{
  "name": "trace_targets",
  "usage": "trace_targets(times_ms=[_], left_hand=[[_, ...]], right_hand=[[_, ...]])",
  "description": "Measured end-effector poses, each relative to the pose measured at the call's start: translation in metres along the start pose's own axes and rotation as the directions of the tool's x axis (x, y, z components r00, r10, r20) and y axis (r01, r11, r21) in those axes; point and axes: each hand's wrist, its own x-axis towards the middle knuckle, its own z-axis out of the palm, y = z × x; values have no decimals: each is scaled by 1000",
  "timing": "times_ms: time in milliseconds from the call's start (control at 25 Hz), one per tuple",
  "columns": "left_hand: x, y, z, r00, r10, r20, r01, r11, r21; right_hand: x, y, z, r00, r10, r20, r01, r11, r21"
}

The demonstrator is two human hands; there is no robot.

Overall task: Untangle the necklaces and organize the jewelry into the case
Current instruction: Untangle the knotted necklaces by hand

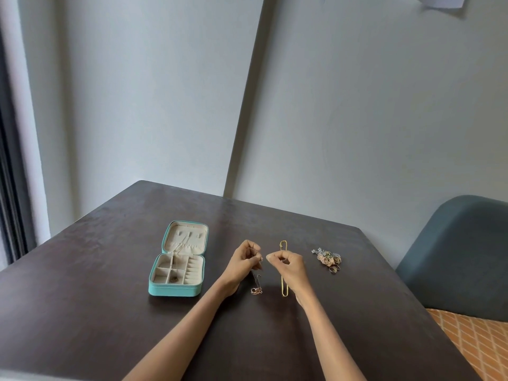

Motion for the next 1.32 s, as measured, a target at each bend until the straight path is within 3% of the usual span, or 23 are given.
trace_targets(times_ms=[160, 800, 960, 1080, 1320], left_hand=[[0, -2, -2, 1000, 2, 10, -2, 1000, -16], [-3, 2, -2, 1000, -1, 23, 3, 996, -92], [-4, 4, -1, 999, 14, 32, -11, 996, -91], [-5, 4, 2, 999, 44, 29, -44, 999, 13], [-9, 7, 0, 990, 104, -92, -97, 993, 71]], right_hand=[[-3, 0, 2, 997, -19, 69, 20, 1000, -16], [0, -1, -1, 999, -47, 20, 49, 990, -135], [0, 2, -4, 999, -31, 16, 32, 997, -66], [1, 0, -5, 1000, -8, 17, 9, 1000, -11], [-4, -11, 0, 997, 22, 79, -29, 996, 90]])
